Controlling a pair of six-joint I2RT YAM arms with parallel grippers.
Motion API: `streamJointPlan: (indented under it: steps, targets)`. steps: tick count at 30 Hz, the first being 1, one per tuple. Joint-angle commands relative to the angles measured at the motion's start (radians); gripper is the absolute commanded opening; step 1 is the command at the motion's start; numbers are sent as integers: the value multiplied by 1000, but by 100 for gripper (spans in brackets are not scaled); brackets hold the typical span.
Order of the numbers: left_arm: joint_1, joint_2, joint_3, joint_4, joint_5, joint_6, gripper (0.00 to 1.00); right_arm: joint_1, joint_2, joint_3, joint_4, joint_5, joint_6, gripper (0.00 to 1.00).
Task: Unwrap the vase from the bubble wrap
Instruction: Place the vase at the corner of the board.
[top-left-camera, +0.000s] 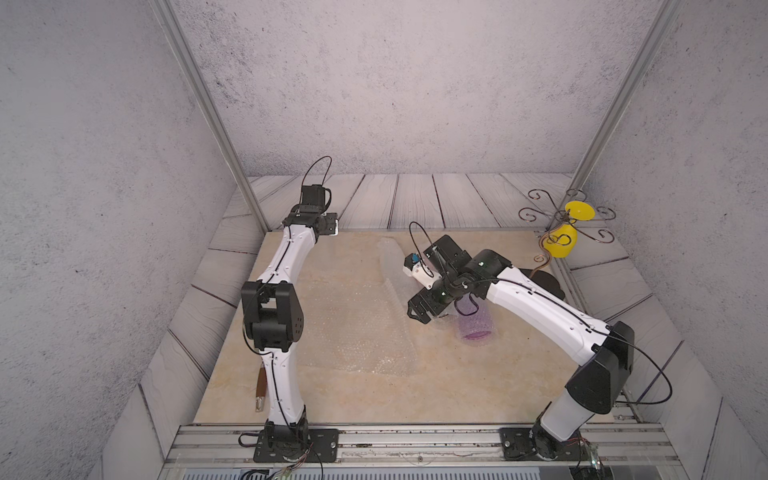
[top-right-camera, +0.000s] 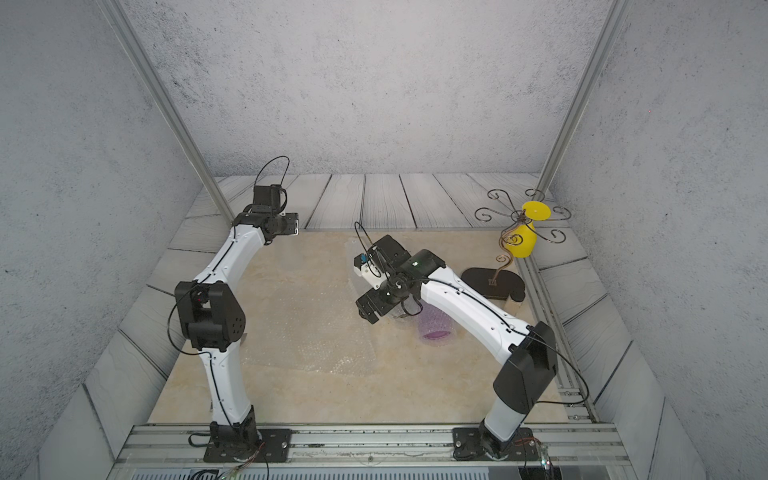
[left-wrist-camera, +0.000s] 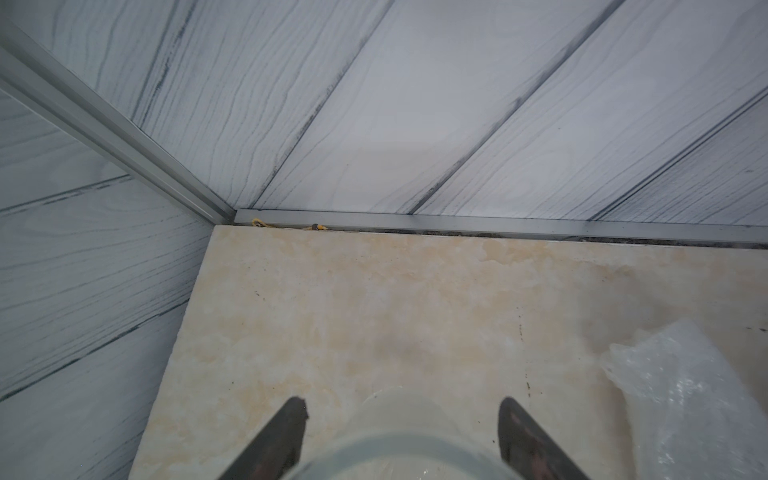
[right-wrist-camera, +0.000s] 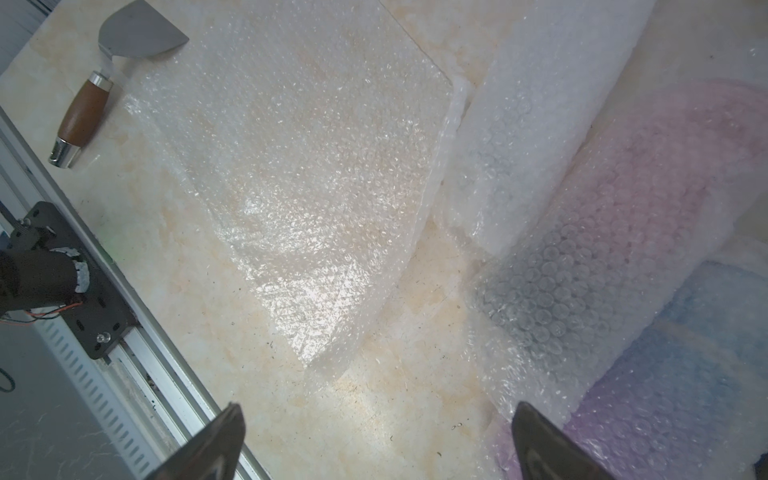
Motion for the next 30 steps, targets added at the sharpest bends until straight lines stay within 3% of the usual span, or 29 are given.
streamJointPlan:
  steps: [1, 8, 19, 25, 30]
  targets:
    - [31, 34, 103, 82, 14, 38, 0, -4, 5, -22, -46, -19, 5, 99]
    - [67, 161, 231, 115, 70, 62, 0, -4, 15, -15, -53, -40, 24, 99]
    - [86, 369, 482, 81, 63, 62, 0, -5, 5, -31, -21, -85, 20, 99]
    - [100, 366, 417, 81, 77, 50, 2, -5, 10, -29, 0, -91, 18, 99]
    - [106, 296, 267, 152, 107, 52, 52, -5, 29, 17, -13, -81, 5, 99]
